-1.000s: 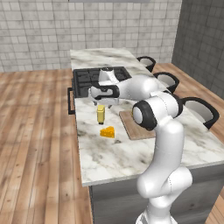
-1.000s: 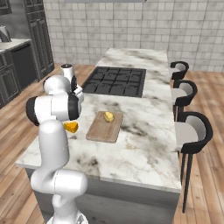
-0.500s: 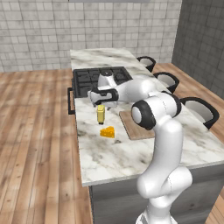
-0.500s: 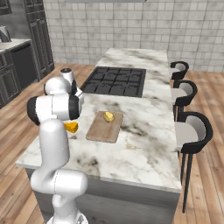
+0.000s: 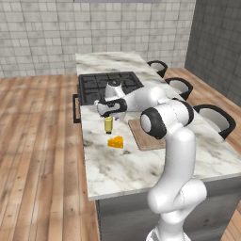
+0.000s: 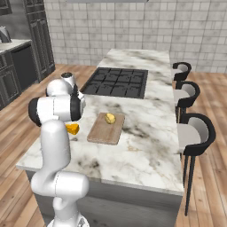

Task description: Retrieve the reheated potato from the microwave, then place the potato, cheese, and condiment on the cutting board.

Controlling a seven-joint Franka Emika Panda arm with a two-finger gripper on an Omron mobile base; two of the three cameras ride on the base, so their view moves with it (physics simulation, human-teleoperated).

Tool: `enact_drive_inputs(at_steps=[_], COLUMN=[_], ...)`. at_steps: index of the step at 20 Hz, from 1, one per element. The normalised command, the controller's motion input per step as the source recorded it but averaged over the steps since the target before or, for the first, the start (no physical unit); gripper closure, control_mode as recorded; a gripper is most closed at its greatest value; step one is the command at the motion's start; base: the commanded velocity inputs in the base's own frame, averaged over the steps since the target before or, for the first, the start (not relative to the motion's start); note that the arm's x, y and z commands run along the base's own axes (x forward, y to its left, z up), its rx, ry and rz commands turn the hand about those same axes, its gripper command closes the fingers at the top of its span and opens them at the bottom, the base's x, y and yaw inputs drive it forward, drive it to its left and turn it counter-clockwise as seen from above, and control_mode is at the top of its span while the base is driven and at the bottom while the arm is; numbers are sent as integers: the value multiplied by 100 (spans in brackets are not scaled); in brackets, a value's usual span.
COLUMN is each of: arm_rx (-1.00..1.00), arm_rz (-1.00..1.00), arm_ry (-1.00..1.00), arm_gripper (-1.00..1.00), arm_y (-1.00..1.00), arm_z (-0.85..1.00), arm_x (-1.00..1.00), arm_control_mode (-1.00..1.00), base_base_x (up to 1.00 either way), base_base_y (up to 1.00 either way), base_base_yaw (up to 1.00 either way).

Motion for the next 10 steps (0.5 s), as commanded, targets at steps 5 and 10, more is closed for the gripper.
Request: enact_drive_inputs(at_steps=[5, 10], arm_rx=[-2, -3], arm_rz=[1, 1], arm_ry=[-2, 0], arm_gripper=[-100, 100], arm_y=[0, 0], arm_z=[-12, -12], arm_x=[3, 1], arm_control_mode=[-100, -100], base_base_x=[0, 0], base_base_y=[0, 0], base_base_yaw=[0, 0])
